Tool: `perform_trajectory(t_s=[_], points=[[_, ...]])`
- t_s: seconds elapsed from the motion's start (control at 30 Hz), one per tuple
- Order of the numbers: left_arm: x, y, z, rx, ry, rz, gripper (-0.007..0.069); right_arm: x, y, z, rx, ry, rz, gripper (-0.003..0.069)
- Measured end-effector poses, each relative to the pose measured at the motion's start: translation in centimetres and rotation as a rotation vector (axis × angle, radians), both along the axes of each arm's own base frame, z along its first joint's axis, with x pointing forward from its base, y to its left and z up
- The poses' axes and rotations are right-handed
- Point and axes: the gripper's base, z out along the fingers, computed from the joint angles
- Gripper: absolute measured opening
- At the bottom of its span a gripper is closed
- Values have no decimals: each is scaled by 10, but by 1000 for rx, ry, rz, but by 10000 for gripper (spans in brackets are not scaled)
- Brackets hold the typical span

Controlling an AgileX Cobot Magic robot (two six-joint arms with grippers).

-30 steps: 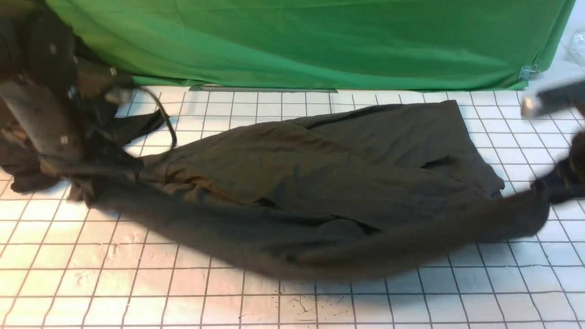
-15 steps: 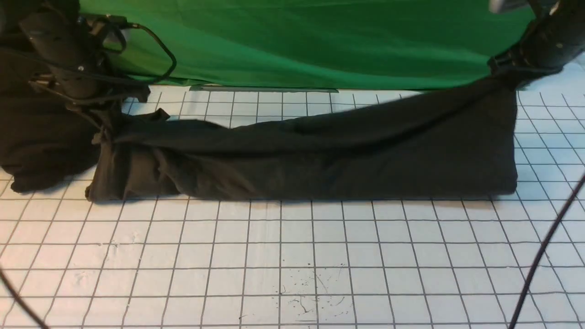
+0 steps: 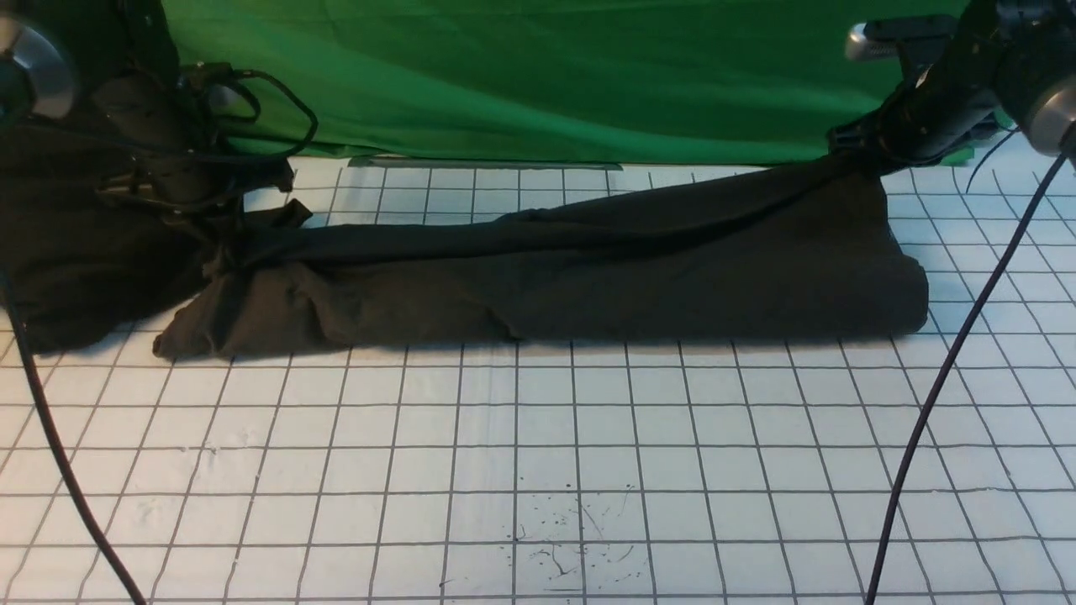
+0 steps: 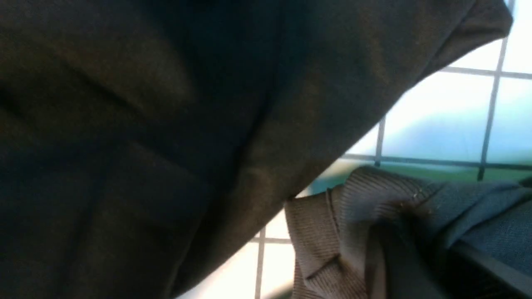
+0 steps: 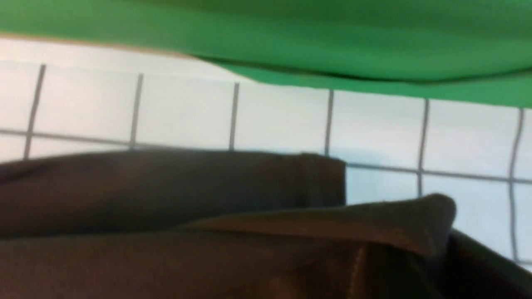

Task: Fold a long-sleeved shirt over a white checkered tablecloth.
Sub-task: 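Fold the black garment in half by bringing its near edge over to the far edge, then grasp the waist and leg ends of the folded dark trousers and straighten them on the table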

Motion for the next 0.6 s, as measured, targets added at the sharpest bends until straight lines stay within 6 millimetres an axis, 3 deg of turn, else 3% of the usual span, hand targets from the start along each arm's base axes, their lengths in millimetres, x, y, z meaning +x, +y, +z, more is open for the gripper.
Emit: perform_trajectory(t_s=[0.03, 0.1, 0.2, 0.23, 0.3, 0.33, 0.4, 0.47, 0.53, 0.6], points=[[0, 0, 0, 0, 0, 1, 62, 0, 1, -1, 1, 1, 1, 168], [0, 2, 0, 7, -3, 9, 112, 2, 6, 0, -7, -27, 8, 288], [1, 7, 1, 55, -10, 13, 214, 2, 11, 3, 0, -36, 16, 391], [0, 7, 2, 60, -12, 16, 223, 2, 11, 3, 0, -32, 16, 395], [-3, 16, 11, 147, -15, 31, 340, -4, 10, 10, -2, 4, 17, 424], [-3, 18, 13, 162, -17, 31, 357, -4, 10, 11, -2, 8, 17, 424], [-9, 26, 33, 245, -48, 60, 449, -15, 10, 31, -6, 56, 18, 409], [-13, 27, 50, 243, -77, 76, 488, -25, 8, 54, -24, 73, 32, 351], [-17, 20, 63, 151, -102, 56, 470, -36, 9, 78, -27, 65, 55, 249], [-21, 4, 75, 30, -133, -21, 391, -44, 9, 101, -22, 32, 65, 138]])
